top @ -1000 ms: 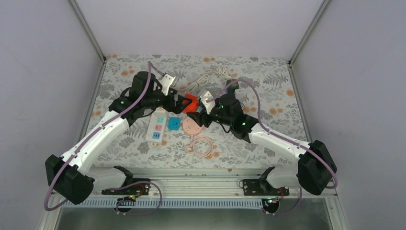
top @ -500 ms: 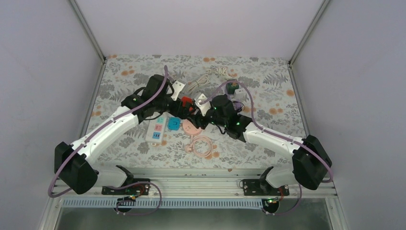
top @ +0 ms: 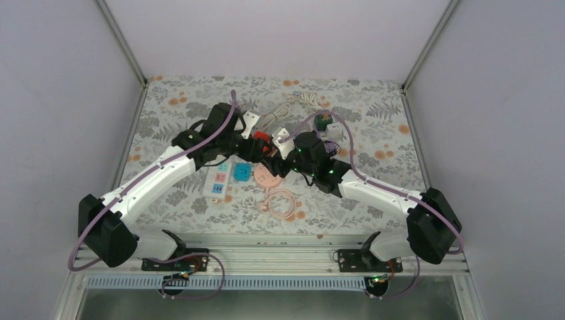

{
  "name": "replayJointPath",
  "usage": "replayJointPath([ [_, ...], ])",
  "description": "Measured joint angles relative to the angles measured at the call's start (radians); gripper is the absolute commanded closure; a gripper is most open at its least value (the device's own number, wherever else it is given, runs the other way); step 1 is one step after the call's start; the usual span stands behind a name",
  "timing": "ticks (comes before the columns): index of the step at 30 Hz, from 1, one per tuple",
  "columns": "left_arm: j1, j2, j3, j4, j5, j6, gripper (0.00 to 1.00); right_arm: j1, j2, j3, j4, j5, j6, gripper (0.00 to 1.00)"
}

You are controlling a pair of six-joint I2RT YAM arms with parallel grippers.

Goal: Insert the plug

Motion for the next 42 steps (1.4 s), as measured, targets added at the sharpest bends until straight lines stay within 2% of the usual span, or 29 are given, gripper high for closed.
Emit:
replayJointPath([
  [3,-0.005,-0.001,0.001,-0.006,-0.035,-0.002,0.49,0.0,-0.001,0.0,0.001,-0.005,0.007,0.11],
  [8,-0.001,-0.013,-0.009,-0.045,-0.199,-0.02,0.49,0.0,-0.056,-0.044,0.033,-0.015,0.034,0.03],
  [11,0.002,-0.055,-0.047,-0.073,-0.292,-0.043,0.49,0.0,-0.118,-0.093,0.056,-0.021,0.071,0.02],
  [16,0.011,-0.156,-0.163,-0.082,-0.364,-0.093,0.49,0.0,-0.198,-0.192,0.124,-0.051,0.169,0.02],
  [25,0.018,-0.195,-0.372,-0.057,-0.428,-0.146,0.5,0.0,-0.156,-0.24,0.211,-0.138,0.333,0.02],
  [34,0.031,-0.173,-0.443,0.023,-0.479,-0.128,0.51,0.0,-0.14,-0.239,0.219,-0.163,0.392,0.02],
  [42,0.042,-0.161,-0.447,0.045,-0.514,-0.124,0.51,0.0,-0.124,-0.237,0.219,-0.164,0.405,0.02],
])
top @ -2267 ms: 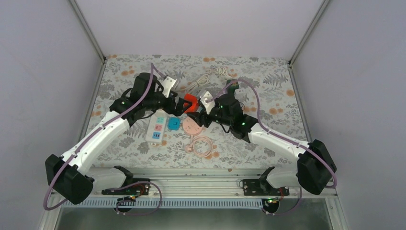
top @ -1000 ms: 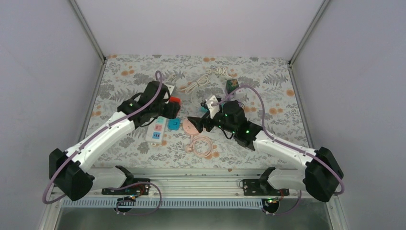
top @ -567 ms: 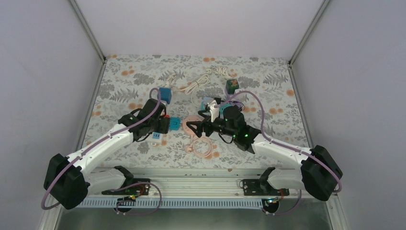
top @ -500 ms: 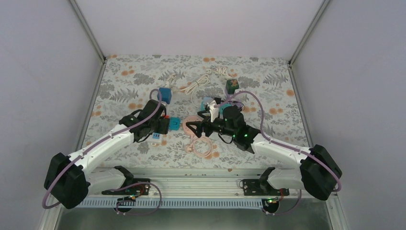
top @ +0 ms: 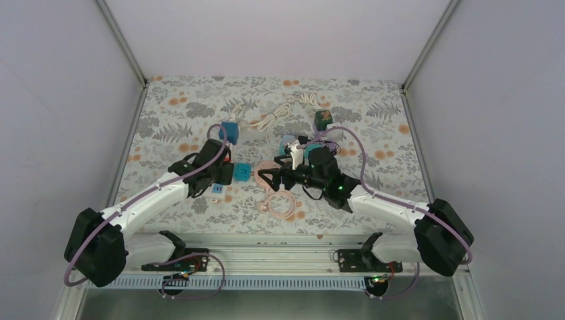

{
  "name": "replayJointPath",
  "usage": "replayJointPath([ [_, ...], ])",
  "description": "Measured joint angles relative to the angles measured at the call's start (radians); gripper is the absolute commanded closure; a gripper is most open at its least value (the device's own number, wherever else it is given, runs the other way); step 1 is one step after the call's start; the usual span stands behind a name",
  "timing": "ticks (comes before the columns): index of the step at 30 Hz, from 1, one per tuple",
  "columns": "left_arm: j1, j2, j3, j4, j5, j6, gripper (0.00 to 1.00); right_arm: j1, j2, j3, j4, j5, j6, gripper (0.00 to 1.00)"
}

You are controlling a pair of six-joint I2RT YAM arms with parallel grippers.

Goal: Insert the plug

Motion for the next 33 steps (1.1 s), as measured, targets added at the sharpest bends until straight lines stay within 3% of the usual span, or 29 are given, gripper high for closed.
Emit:
replayJointPath([
  [33,0.002,0.099,0.011,0.042,-0.025,-0.056,0.51,0.0,0.028,0.021,-0.046,0.066,-0.039,0.02],
])
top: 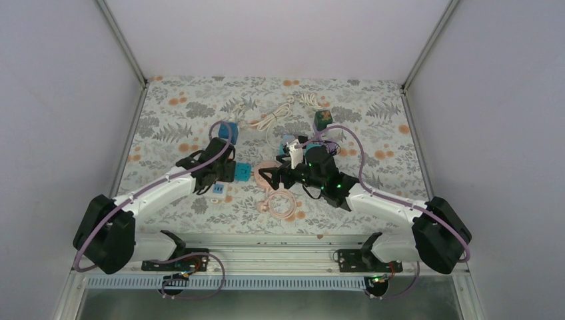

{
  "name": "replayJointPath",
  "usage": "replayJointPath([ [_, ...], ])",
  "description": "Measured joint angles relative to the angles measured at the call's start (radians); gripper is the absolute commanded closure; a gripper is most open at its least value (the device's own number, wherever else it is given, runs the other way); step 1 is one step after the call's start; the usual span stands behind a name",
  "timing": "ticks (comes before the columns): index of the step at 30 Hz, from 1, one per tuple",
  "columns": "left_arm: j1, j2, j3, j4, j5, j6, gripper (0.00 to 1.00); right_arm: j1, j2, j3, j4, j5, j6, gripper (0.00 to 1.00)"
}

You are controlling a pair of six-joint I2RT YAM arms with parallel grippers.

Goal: Insert the plug

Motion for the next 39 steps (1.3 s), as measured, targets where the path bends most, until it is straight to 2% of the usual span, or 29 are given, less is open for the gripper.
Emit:
replayJointPath([
  [10,0.008,0.014,-0.016,0.051,0.012,-0.09,0.52,0.0,0.0,0.0,0.0,0.015,-0.003,0.02],
  [16,0.0,-0.035,-0.079,0.119,-0.008,-0.176,0.52,0.0,0.0,0.002,0.0,0.018,-0.004,0.02],
  [20,-0.039,-0.062,-0.122,0.16,-0.075,-0.257,0.52,0.0,0.002,0.003,0.0,0.018,-0.004,0.02],
  [30,-0.238,-0.013,-0.144,0.174,-0.361,-0.459,0.52,0.0,0.033,0.019,0.0,0.018,-0.003,0.02],
  [39,-0.274,-0.009,-0.204,0.26,-0.433,-0.542,0.52,0.0,0.034,0.02,0.0,0.018,-0.003,0.02],
])
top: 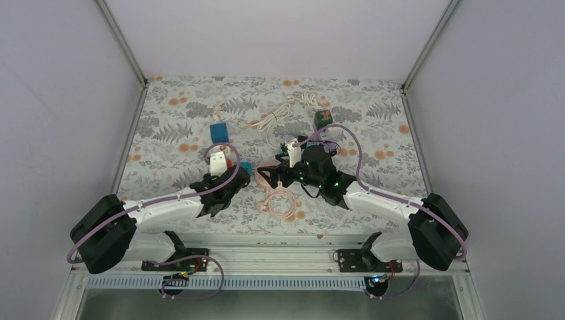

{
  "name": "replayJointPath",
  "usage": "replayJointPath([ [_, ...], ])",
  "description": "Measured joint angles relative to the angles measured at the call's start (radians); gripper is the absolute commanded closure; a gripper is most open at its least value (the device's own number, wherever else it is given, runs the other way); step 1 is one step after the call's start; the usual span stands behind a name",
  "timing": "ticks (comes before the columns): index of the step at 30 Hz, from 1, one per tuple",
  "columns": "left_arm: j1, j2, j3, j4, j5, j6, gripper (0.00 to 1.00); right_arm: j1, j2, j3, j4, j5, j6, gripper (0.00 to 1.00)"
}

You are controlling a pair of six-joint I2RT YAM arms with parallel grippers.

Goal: Insert the plug

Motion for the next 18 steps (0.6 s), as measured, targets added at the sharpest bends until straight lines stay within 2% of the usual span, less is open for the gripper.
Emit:
replayJointPath([
  [5,-0.006,0.011,-0.042,0.069,-0.005,-0.028,0.52,0.0,0.0,0.0,0.0,0.0,0.001,0.02],
  [11,-0.011,0.053,-0.013,0.063,-0.026,-0.034,0.51,0.0,0.0,0.0,0.0,0.004,0.004,0.02],
  [13,-0.013,0.068,0.002,0.05,-0.029,-0.035,0.46,0.0,0.0,0.0,0.0,0.013,0.006,0.02],
  [18,-0.013,0.085,0.05,-0.026,-0.023,-0.048,0.25,0.0,-0.017,-0.002,0.001,0.074,0.026,0.01],
])
